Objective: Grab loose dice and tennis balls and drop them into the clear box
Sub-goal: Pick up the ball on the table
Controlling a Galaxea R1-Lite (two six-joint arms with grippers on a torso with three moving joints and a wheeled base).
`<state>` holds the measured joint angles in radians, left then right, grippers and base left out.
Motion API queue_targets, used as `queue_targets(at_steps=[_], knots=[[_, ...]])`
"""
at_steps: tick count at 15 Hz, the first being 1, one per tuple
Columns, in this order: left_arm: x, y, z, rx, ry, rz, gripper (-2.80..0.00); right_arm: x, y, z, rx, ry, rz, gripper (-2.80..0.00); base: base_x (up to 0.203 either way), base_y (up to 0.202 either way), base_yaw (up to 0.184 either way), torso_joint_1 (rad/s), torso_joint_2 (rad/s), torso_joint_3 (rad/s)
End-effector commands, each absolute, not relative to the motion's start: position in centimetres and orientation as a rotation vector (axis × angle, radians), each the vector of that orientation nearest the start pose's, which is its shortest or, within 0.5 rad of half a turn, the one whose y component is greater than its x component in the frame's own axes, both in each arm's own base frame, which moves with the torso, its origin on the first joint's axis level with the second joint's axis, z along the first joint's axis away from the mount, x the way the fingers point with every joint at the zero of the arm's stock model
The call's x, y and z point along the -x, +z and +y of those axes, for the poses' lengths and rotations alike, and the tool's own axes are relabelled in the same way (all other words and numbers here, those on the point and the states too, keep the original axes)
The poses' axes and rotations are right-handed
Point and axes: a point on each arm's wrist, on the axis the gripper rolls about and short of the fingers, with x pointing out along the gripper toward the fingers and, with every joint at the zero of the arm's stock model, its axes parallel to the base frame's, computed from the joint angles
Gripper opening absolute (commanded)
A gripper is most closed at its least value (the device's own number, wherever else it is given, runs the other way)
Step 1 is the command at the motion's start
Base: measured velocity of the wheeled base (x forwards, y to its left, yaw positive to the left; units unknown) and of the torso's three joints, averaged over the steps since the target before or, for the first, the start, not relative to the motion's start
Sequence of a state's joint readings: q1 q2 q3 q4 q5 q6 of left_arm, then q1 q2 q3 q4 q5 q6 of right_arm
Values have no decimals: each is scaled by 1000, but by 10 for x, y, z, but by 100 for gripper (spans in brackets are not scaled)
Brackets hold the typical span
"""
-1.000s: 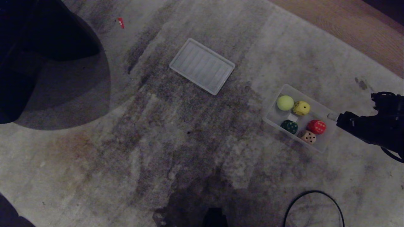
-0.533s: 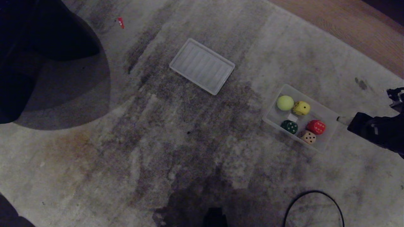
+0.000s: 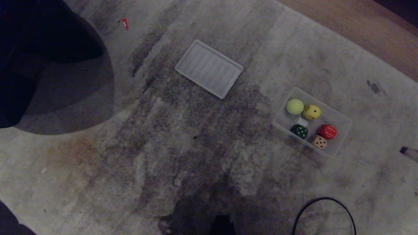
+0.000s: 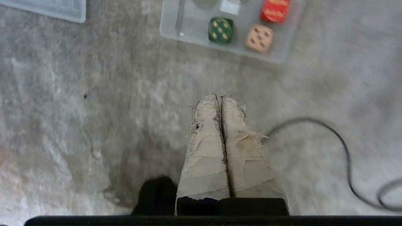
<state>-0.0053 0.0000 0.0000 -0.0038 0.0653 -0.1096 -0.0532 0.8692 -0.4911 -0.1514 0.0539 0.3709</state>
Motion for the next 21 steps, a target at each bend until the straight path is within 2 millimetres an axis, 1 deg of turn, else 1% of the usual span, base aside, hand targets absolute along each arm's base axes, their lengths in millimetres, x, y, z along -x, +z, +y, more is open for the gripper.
queue_targets(at_steps=[1, 2, 3, 4, 5, 6, 7, 8, 9, 11, 12, 14, 16, 18, 20, 21], knots=[[23, 75, 2, 110, 60, -3, -280, -29, 204, -1, -379, -48, 103, -280, 0, 0, 0, 0, 0, 0], [23, 75, 2, 110, 60, -4, -280, -16, 191, -1, -378, -67, 101, -280, 0, 0, 0, 0, 0, 0], [23, 75, 2, 110, 61, -4, -280, -4, 174, 0, -375, -88, 100, -280, 0, 0, 0, 0, 0, 0], [23, 76, 2, 110, 60, -5, -280, 4, 160, 0, -366, -101, 99, -280, 0, 0, 0, 0, 0, 0], [23, 76, 2, 110, 60, -5, -280, 8, 140, 0, -339, -128, 142, -280, 0, 0, 0, 0, 0, 0], [23, 75, 2, 110, 61, -3, -280, 9, 125, -2, -299, -192, 195, -280, 0, 0, 0, 0, 0, 0], [23, 76, 2, 110, 60, -5, -280, 8, 115, -2, -271, -212, 233, -280, 0, 0, 0, 0, 0, 0], [23, 76, 2, 110, 61, -5, -280, 7, 108, -2, -247, -215, 253, -280, 0, 0, 0, 0, 0, 0], [23, 76, 2, 110, 61, -5, -280, 5, 106, -2, -238, -215, 242, -280, 0, 0, 0, 0, 0, 0], [23, 76, 2, 110, 60, -5, -280, 4, 87, -2, -220, -198, 306, -280, 0, 0, 0, 0, 0, 0], [23, 76, 2, 110, 60, -5, -280, 4, 86, -1, -209, -158, 315, -280, 0, 0, 0, 0, 0, 0], [23, 76, 2, 112, 60, -5, -280, 4, 86, -1, -204, -150, 315, -280, 0, 0, 0, 0, 0, 0], [23, 76, 2, 110, 60, -5, -280, 4, 86, -1, -145, -138, 319, -280, 0, 0, 0, 0, 0, 0], [23, 75, 2, 110, 60, -4, -280, 4, 81, -1, -100, -118, 341, -280, 0, 0, 0, 0, 0, 0], [23, 76, 2, 110, 61, -5, -280, 4, 80, 0, 4, -69, 347, -280, 0, 0, 0, 0, 0, 0], [23, 76, 2, 110, 60, -5, -280, 3, 80, 0, -10, -66, 343, -280, 0, 0, 0, 0, 0, 0]])
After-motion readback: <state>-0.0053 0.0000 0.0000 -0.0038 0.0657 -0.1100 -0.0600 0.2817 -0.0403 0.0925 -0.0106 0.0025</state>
